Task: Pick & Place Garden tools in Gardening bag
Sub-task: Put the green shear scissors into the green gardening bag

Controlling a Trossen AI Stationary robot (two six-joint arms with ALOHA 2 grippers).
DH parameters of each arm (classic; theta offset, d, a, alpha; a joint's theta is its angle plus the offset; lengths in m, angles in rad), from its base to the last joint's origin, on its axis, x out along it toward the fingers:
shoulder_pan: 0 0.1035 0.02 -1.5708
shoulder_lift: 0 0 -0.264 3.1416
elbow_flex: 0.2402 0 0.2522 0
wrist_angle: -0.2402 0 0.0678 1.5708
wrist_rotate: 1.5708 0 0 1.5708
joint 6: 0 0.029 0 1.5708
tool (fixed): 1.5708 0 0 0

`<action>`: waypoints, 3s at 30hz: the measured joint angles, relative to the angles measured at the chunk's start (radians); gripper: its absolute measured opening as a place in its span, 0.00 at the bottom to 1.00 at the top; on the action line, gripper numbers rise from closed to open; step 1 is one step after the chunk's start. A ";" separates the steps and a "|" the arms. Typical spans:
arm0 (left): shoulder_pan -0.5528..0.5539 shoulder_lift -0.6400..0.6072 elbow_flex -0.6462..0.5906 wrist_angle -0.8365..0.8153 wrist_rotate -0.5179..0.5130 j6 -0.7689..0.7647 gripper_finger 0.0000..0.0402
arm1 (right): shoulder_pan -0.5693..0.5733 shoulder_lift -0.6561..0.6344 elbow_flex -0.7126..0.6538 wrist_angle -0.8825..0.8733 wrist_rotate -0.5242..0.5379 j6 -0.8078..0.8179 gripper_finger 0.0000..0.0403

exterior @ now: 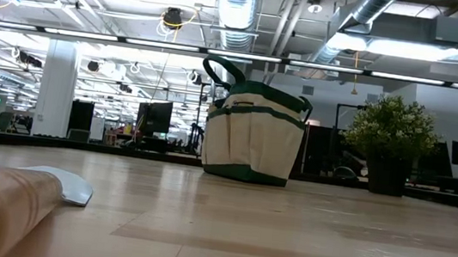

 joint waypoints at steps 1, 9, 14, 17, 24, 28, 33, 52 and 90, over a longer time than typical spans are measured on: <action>0.000 -0.001 0.000 0.001 -0.021 -0.004 0.35 | -0.009 0.004 -0.004 -0.013 -0.013 -0.012 0.12; 0.000 -0.001 0.000 0.000 -0.059 -0.006 0.28 | -0.137 -0.005 -0.233 0.216 -0.193 0.071 0.12; 0.000 -0.001 0.000 0.001 -0.090 -0.006 0.25 | -0.231 0.013 -0.431 0.410 -0.246 0.217 0.12; 0.000 -0.001 0.000 0.001 -0.120 -0.006 0.24 | -0.272 0.036 -0.495 0.457 -0.252 0.247 0.12; 0.000 -0.001 0.000 0.001 -0.219 -0.003 0.23 | -0.311 0.174 -0.505 0.510 -0.246 0.193 0.11; 0.000 -0.001 0.000 0.000 -0.239 -0.003 0.23 | -0.286 0.263 -0.505 0.524 -0.060 0.148 0.11; 0.000 -0.001 0.000 -0.001 -0.242 -0.004 0.23 | -0.217 0.330 -0.505 0.575 0.032 0.021 0.11; 0.000 0.000 0.000 -0.001 -0.319 -0.004 0.23 | -0.368 0.350 -0.653 0.874 -0.238 -0.048 0.11; 0.000 0.065 0.000 0.000 -0.350 -0.005 0.23 | -0.474 0.692 -0.656 1.301 -0.414 -0.064 0.11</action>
